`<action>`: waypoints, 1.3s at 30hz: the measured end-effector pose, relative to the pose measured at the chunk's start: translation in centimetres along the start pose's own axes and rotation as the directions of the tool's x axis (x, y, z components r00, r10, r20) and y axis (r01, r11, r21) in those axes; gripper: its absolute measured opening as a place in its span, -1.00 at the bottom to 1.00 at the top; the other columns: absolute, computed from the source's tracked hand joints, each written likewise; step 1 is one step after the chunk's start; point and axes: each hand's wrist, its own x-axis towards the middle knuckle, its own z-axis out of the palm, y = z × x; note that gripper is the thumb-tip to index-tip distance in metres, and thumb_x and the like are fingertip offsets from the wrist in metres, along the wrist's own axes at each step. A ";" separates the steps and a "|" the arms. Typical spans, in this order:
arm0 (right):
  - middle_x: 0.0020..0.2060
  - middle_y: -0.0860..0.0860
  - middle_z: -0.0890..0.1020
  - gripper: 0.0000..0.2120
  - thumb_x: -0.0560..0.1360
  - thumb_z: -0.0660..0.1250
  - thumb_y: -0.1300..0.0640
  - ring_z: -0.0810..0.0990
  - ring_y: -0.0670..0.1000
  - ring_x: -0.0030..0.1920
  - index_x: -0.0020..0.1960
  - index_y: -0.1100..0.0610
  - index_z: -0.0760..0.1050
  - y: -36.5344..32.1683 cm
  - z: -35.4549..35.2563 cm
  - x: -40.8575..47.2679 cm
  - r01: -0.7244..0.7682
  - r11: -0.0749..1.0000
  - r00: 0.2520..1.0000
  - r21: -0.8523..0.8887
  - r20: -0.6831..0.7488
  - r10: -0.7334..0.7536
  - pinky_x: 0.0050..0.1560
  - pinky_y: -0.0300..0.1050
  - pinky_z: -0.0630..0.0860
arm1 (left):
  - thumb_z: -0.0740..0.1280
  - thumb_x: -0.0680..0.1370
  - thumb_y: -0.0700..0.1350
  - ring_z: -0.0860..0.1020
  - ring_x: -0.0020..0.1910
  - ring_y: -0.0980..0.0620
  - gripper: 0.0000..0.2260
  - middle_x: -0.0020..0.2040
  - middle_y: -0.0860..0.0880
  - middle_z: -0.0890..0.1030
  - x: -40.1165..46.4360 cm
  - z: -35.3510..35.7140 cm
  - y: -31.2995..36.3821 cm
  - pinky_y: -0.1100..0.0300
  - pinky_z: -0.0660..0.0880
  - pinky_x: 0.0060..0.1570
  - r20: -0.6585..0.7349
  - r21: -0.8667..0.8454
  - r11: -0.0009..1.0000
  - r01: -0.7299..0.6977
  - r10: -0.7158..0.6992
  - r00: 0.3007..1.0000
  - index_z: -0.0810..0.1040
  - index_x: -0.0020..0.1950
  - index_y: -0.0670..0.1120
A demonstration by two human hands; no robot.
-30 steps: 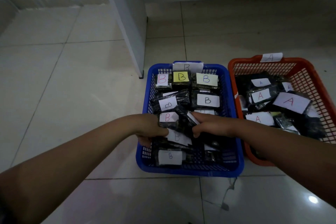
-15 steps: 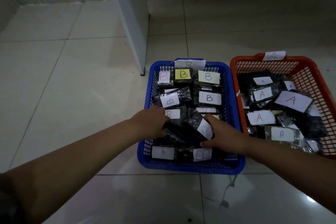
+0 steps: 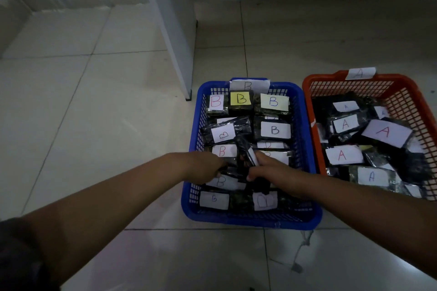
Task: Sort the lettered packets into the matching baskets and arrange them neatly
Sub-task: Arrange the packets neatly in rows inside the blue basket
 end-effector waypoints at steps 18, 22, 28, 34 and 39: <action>0.07 -0.05 0.63 -0.58 0.41 0.43 0.13 0.60 -0.03 0.07 0.23 0.05 0.42 -0.5 -5.1 -1.1 0.058 0.996 0.960 0.074 -0.277 -0.036 0.03 -0.15 0.51 | 0.28 0.57 -0.21 0.49 0.09 -0.03 -0.72 0.12 -0.10 0.53 1.2 3.7 -1.8 0.11 0.45 0.10 -0.486 -0.052 0.996 -0.074 0.039 0.873 0.50 0.28 -0.09; 0.02 -0.07 0.59 -0.61 0.40 0.44 0.15 0.56 -0.08 0.03 0.18 0.04 0.41 -1.0 -3.7 -2.0 0.045 0.991 0.954 -0.127 -0.288 -0.081 -0.04 -0.21 0.48 | 0.29 0.55 -0.19 0.56 0.01 -0.05 -0.76 0.05 -0.09 0.58 0.8 2.8 -1.7 0.07 0.51 0.01 -0.475 -0.046 0.999 -0.015 -0.008 0.880 0.47 0.22 -0.11; 0.07 -0.01 0.57 -0.48 0.32 0.51 0.14 0.57 -0.01 0.04 0.22 0.03 0.40 -1.1 -2.4 -2.1 0.009 0.937 0.992 -0.348 -0.119 -0.053 0.08 0.02 0.57 | 0.29 0.55 -0.09 0.50 0.03 -0.02 -0.82 0.08 -0.08 0.51 -1.9 1.4 -1.2 0.12 0.48 -0.02 -0.274 0.116 0.990 0.080 -0.045 0.961 0.48 0.10 -0.14; 0.06 -0.07 0.55 -0.68 0.48 0.34 -0.04 0.51 -0.06 0.06 0.19 0.02 0.44 -0.7 -1.6 -2.2 0.013 0.828 1.000 -0.561 0.006 -0.011 0.07 -0.16 0.45 | 0.38 0.50 -0.01 0.46 0.19 -0.04 -0.55 0.26 -0.06 0.48 -2.0 3.4 -0.2 0.07 0.45 0.15 0.022 0.063 0.998 0.030 -0.032 0.999 0.39 0.35 -0.07; -0.02 0.06 0.61 -0.87 0.50 0.32 0.18 0.56 0.08 0.02 0.03 0.03 0.52 -0.4 -1.5 -2.1 -0.048 0.886 0.998 -0.461 -0.051 0.027 0.02 -0.03 0.48 | 0.38 0.50 -0.09 0.48 0.05 0.01 -0.68 0.13 -0.08 0.54 -1.3 2.9 -0.7 0.13 0.45 0.02 -0.020 0.037 0.999 0.019 -0.018 1.000 0.47 0.22 -0.12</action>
